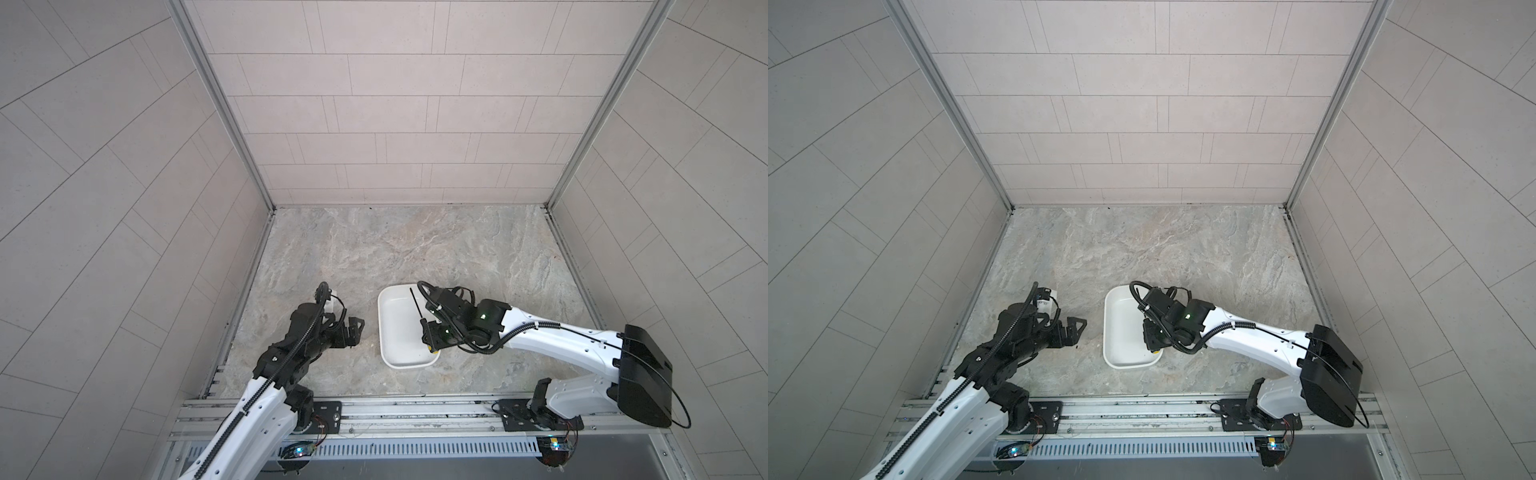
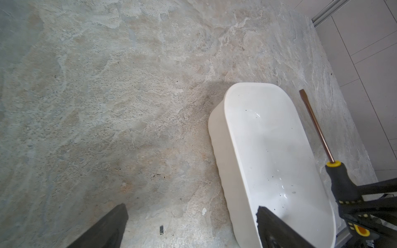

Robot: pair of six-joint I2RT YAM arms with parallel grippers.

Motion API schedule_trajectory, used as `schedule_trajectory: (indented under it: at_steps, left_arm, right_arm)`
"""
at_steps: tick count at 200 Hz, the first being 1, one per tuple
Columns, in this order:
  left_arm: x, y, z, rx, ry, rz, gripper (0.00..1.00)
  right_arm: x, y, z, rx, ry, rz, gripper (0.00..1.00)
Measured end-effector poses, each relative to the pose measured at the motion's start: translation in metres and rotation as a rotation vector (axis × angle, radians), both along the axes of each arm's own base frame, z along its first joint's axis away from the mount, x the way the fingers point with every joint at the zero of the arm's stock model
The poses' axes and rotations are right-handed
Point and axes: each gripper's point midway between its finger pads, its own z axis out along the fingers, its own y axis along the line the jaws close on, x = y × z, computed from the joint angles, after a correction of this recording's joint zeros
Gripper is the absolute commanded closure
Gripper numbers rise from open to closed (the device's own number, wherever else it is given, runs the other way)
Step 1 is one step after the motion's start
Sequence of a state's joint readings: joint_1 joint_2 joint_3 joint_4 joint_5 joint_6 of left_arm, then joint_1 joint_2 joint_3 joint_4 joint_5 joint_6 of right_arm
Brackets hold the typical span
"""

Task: Put the screwdriver in the bin
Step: Place the screwdriver into the bin.

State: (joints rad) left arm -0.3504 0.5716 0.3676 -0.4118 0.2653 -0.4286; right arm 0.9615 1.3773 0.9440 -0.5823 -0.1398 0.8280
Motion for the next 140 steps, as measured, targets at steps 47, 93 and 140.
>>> schedule_trajectory:
  at_steps: [47,93,140]
  left_arm:
    - [0.001,0.0,0.0,0.0,0.001,0.0,0.0]
    - [0.001,0.0,0.0,0.001,0.001,-0.001,0.0]
    - [0.001,0.0,0.0,0.003,0.0,-0.001,0.0]
  right_arm:
    - [0.009,0.015,-0.004,-0.039,-0.015,-0.012,1.0]
    - [0.009,0.031,-0.02,-0.099,-0.004,0.002,1.0]
    - [0.011,0.036,-0.037,-0.151,0.01,-0.003,1.0]
